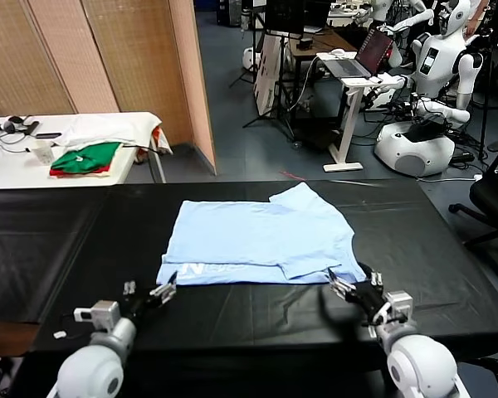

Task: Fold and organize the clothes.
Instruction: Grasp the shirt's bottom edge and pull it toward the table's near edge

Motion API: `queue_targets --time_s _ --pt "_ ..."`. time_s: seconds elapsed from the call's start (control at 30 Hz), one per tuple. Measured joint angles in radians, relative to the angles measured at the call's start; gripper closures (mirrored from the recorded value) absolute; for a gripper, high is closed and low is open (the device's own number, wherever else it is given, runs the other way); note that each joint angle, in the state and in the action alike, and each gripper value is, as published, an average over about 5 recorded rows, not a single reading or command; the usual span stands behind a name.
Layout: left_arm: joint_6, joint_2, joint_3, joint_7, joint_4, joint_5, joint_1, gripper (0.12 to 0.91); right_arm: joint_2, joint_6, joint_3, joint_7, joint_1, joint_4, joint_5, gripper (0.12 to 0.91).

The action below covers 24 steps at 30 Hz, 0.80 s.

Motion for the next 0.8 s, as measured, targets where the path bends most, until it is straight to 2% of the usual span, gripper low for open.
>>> queue_targets --time_s 0.13,0.3,0.43,0.53,0.7,0.8 --pt "0.0 0.0 0.0 0.012 0.009 -0.008 0.005 0.14 0.004 0.003 -0.004 -0.001 0.006 -0.014 0.0 0.288" --pt "-0.002 -0.003 -0.001 0.016 0.029 -0.031 -0.01 0.193 0.007 0.003 -0.007 -0.002 0.01 -0.023 0.0 0.327" --pt "-0.003 0.0 -0.005 0.018 0.047 -0.07 -0.029 0.243 0.007 0.003 -0.008 -0.002 0.01 -0.027 -0.001 0.388" --pt "-0.003 0.001 -0.005 0.022 0.06 -0.087 -0.041 0.369 0.008 0.003 -0.009 -0.002 0.008 -0.03 -0.001 0.483" --pt "-0.006 0.001 -0.002 0.027 0.077 -0.089 -0.05 0.688 0.005 -0.017 -0.008 0.014 0.001 -0.022 0.003 0.776" --pt "-0.006 0.003 -0.001 0.027 0.078 -0.088 -0.045 0.838 -0.004 -0.051 -0.003 0.03 -0.006 -0.008 0.026 0.875"
